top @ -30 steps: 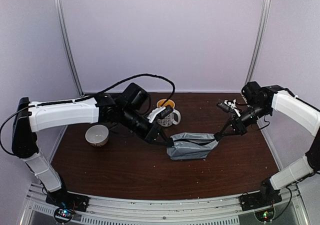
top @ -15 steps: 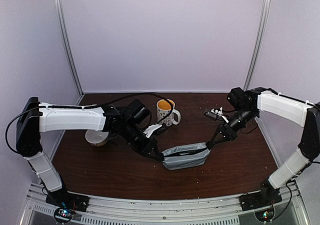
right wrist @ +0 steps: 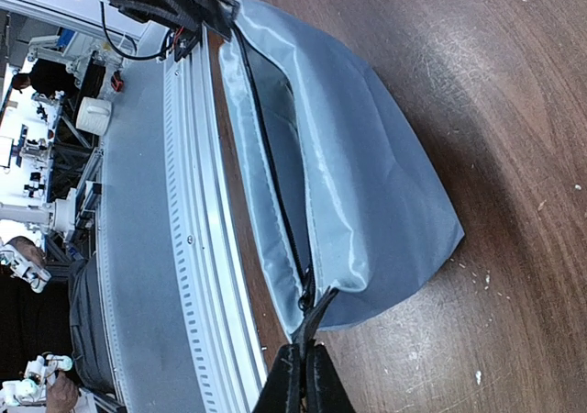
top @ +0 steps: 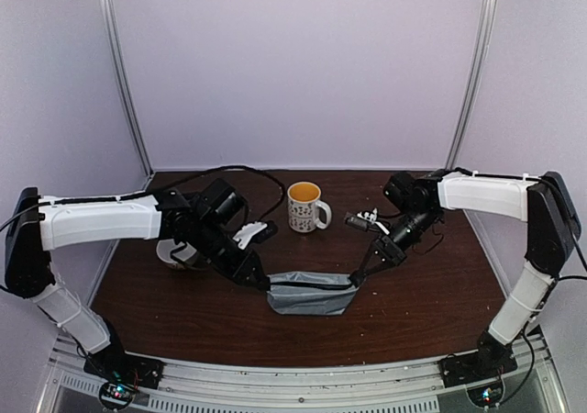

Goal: Sort the hair-cutting tools

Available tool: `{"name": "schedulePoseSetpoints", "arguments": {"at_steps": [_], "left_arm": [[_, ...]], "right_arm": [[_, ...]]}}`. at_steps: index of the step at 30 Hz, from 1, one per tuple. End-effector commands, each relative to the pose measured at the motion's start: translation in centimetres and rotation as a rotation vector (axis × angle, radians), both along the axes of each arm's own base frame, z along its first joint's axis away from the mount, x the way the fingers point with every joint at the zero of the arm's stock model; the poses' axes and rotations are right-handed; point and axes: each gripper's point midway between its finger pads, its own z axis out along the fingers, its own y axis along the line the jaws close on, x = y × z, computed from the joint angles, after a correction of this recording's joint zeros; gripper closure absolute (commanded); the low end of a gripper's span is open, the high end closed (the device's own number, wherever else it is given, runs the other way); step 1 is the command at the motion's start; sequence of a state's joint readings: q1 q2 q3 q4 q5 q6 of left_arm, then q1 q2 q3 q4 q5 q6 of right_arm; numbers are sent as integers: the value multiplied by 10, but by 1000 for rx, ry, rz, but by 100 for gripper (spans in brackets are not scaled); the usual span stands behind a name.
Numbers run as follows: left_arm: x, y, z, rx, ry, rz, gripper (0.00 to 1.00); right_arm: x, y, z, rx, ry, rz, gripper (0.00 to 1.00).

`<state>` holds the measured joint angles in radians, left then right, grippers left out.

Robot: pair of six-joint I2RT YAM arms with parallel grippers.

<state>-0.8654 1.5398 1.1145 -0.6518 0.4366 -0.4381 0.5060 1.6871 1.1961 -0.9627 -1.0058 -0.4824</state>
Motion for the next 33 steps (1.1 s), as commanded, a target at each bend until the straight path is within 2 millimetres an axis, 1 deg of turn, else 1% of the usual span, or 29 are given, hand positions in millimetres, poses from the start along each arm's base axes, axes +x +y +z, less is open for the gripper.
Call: {"name": "schedulePoseSetpoints", "arguments": {"at_steps": [1,3,5,8,9,11,15,16,19,23,28,31,33], "left_arm": [[13,2,9,12,-58,33,68],[21,-1,29,-12,-101,61,59],[26,-10,55,-71,-135,82,52],[26,-40,89,-211,-157,70,42],[25,-52,95,-258,-145,77,39],[24,-79,97,-337,-137,63,36],[30,-111,77,-360,-64,69,36],[29,-121,76,-391,-50,53,37],[27,-137,64,-396,8,25,41],[26,-146,48,-366,64,25,41],[22,-150,29,-339,120,37,36],[21,-153,21,-333,147,37,35],[20,-157,18,-342,170,25,37]], "right_arm": [[2,9,10,51,-1,-2,100],[2,9,10,56,-4,-3,100],[2,9,10,58,-7,-3,99],[2,9,10,61,-3,0,99],[2,9,9,60,-3,0,99],[3,10,10,58,-7,-1,98],[10,8,11,39,-36,-32,98],[11,7,12,40,-40,-43,98],[15,4,12,43,-60,-71,98],[15,2,8,34,-69,-78,98],[15,3,11,46,-73,-80,97],[15,4,13,56,-72,-83,97],[16,4,13,57,-74,-82,97]]}}
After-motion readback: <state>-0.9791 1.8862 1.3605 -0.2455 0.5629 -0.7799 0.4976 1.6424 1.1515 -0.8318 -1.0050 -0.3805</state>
